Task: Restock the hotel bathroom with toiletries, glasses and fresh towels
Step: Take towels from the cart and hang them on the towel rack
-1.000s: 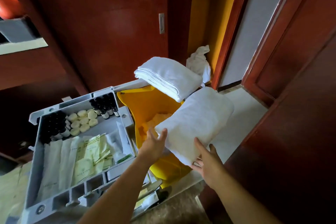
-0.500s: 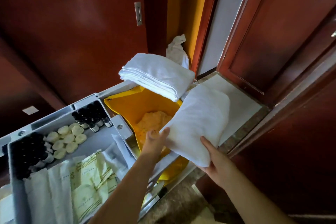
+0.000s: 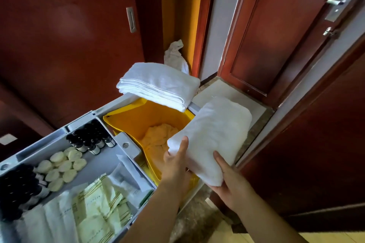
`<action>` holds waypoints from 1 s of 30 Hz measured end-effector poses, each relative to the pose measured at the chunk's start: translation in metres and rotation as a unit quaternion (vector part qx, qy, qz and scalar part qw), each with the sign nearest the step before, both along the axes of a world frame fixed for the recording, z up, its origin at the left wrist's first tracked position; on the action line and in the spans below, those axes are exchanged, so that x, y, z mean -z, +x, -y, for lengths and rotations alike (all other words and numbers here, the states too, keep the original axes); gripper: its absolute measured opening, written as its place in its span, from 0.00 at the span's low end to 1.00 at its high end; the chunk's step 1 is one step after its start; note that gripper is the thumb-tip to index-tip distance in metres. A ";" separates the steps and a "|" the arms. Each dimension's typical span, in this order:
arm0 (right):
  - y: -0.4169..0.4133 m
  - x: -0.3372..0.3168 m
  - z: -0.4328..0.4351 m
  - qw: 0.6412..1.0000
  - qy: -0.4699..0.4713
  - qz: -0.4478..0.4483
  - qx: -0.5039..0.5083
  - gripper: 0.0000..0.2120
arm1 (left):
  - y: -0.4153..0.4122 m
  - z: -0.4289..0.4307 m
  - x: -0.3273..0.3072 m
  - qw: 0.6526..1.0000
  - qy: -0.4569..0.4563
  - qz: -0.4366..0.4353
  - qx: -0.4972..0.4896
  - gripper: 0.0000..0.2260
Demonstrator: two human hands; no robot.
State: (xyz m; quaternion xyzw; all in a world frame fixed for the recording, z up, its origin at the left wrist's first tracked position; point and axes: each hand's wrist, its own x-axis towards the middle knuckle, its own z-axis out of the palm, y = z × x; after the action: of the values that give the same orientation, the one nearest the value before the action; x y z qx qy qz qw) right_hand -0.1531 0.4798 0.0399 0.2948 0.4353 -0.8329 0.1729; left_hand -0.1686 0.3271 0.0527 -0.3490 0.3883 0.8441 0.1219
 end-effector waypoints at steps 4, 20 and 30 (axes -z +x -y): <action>0.011 0.007 0.013 1.000 0.018 -0.001 0.017 0.25 | -0.001 0.002 0.007 0.997 -0.063 -0.015 -0.030 0.27; -0.038 0.001 -0.079 0.999 -0.032 0.039 0.006 0.36 | 0.031 0.134 0.003 0.973 -0.105 -0.085 0.187 0.26; -0.049 0.011 -0.083 0.984 0.043 0.096 -0.145 0.32 | 0.052 0.166 0.016 0.975 -0.161 -0.043 0.148 0.21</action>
State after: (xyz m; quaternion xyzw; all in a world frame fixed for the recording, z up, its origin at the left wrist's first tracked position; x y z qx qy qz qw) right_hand -0.2025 0.5630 0.0292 0.3148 0.4901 -0.7473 0.3198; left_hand -0.1170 0.1611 0.0368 -0.2664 0.5715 0.7570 0.1714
